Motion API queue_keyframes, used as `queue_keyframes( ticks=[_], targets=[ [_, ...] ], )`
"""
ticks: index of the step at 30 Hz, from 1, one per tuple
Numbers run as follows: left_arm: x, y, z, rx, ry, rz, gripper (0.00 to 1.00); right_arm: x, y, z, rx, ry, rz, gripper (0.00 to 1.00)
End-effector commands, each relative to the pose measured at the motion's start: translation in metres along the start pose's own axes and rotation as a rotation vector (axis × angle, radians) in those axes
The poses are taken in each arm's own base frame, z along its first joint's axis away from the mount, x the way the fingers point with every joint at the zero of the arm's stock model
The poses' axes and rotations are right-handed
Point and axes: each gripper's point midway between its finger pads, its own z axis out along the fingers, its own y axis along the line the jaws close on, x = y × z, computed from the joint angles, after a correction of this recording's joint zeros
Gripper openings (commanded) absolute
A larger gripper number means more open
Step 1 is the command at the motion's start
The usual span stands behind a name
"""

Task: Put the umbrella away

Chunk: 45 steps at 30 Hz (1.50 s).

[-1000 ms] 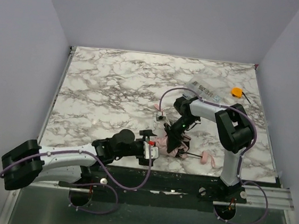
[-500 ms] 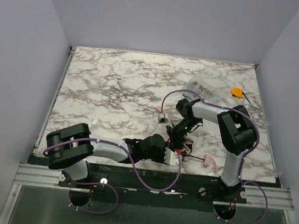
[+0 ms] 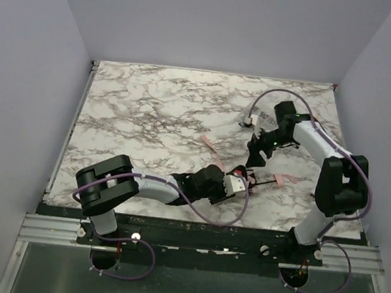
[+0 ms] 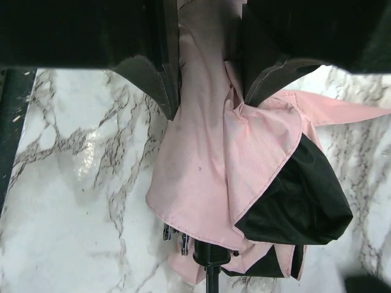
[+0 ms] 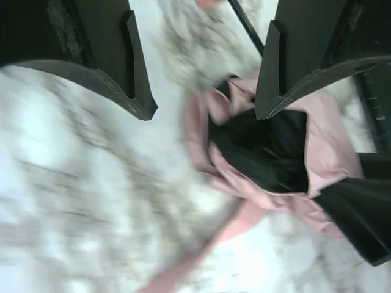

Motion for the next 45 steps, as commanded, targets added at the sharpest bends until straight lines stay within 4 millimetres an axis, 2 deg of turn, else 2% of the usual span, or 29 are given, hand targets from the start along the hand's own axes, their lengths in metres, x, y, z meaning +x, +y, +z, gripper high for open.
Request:
queue_keyframes(
  ticks=[1, 2, 4, 6, 8, 10, 14, 16, 19, 21, 23, 25, 29, 31, 32, 34, 35, 37, 39, 40, 41, 42, 44, 45],
  targets=[
    [0.124, -0.056, -0.029, 0.228, 0.43, -0.417, 0.0, -0.037, -0.039, -0.073, 0.304, -0.164, -0.281, 0.78],
    [0.127, -0.054, -0.03, 0.234, 0.443, -0.47, 0.0, -0.041, -0.033, -0.079, 0.313, -0.208, -0.366, 0.85],
    [0.127, -0.055, -0.031, 0.284, 0.458, -0.576, 0.0, -0.038, -0.009, -0.074, 0.295, -0.26, -0.545, 0.99],
    [0.129, -0.056, -0.032, 0.336, 0.488, -0.683, 0.0, -0.023, 0.016, -0.057, 0.249, -0.274, -0.766, 1.0],
    [0.13, -0.058, -0.031, 0.383, 0.516, -0.787, 0.0, -0.01, 0.032, -0.037, 0.191, -0.288, -0.853, 1.0],
    [0.135, -0.06, -0.029, 0.413, 0.554, -0.885, 0.0, -0.009, 0.04, -0.022, 0.146, -0.28, -0.876, 1.0],
    [0.145, -0.063, -0.027, 0.463, 0.628, -1.032, 0.0, -0.01, 0.039, 0.004, 0.165, -0.224, -0.93, 1.0],
    [0.15, -0.065, -0.025, 0.488, 0.662, -1.088, 0.0, -0.001, 0.042, 0.018, 0.156, -0.164, -0.95, 1.0],
    [0.154, -0.057, -0.021, 0.497, 0.673, -1.165, 0.0, 0.025, 0.045, 0.037, 0.103, -0.071, -0.91, 0.95],
    [0.154, -0.051, -0.018, 0.488, 0.667, -1.19, 0.0, 0.048, 0.041, 0.047, 0.093, 0.02, -0.88, 0.89],
    [0.154, -0.042, -0.015, 0.449, 0.662, -1.209, 0.08, 0.067, 0.034, 0.053, 0.11, 0.095, -0.848, 0.79],
    [0.146, -0.03, -0.012, 0.425, 0.617, -1.224, 0.14, 0.082, 0.031, 0.054, 0.117, 0.16, -0.823, 0.66],
    [0.113, 0.005, -0.006, 0.359, 0.473, -1.203, 0.33, 0.092, 0.037, 0.055, 0.079, 0.194, -0.801, 0.16],
    [0.086, 0.029, -0.006, 0.31, 0.358, -1.175, 0.42, 0.096, 0.042, 0.056, 0.051, 0.205, -0.793, 0.04],
    [0.072, 0.042, -0.007, 0.282, 0.297, -1.162, 0.5, 0.096, 0.044, 0.056, 0.035, 0.204, -0.783, 0.02],
    [0.043, 0.074, -0.018, 0.171, 0.152, -1.101, 0.62, 0.099, 0.052, 0.055, -0.025, 0.218, -0.74, 0.0],
    [0.03, 0.092, -0.027, 0.08, 0.09, -1.06, 0.63, 0.098, 0.054, 0.055, -0.051, 0.224, -0.721, 0.0],
    [0.024, 0.128, -0.051, -0.167, 0.023, -0.964, 0.64, 0.102, 0.058, 0.053, -0.107, 0.254, -0.665, 0.0],
    [0.02, 0.149, -0.079, -0.336, -0.072, -0.887, 0.65, 0.105, 0.063, 0.05, -0.172, 0.287, -0.616, 0.0],
    [0.017, 0.153, -0.094, -0.389, -0.132, -0.841, 0.67, 0.108, 0.066, 0.051, -0.2, 0.307, -0.568, 0.0],
    [0.014, 0.155, -0.106, -0.422, -0.191, -0.799, 0.76, 0.105, 0.064, 0.051, -0.209, 0.317, -0.522, 0.0],
    [0.012, 0.152, -0.119, -0.437, -0.267, -0.764, 0.95, 0.108, 0.065, 0.051, -0.239, 0.341, -0.48, 0.0],
    [0.011, 0.144, -0.136, -0.449, -0.419, -0.753, 0.98, 0.109, 0.06, 0.052, -0.266, 0.395, -0.402, 0.0],
    [0.003, 0.134, -0.141, -0.383, -0.494, -0.713, 0.98, 0.111, 0.06, 0.053, -0.283, 0.424, -0.363, 0.0]
  ],
)
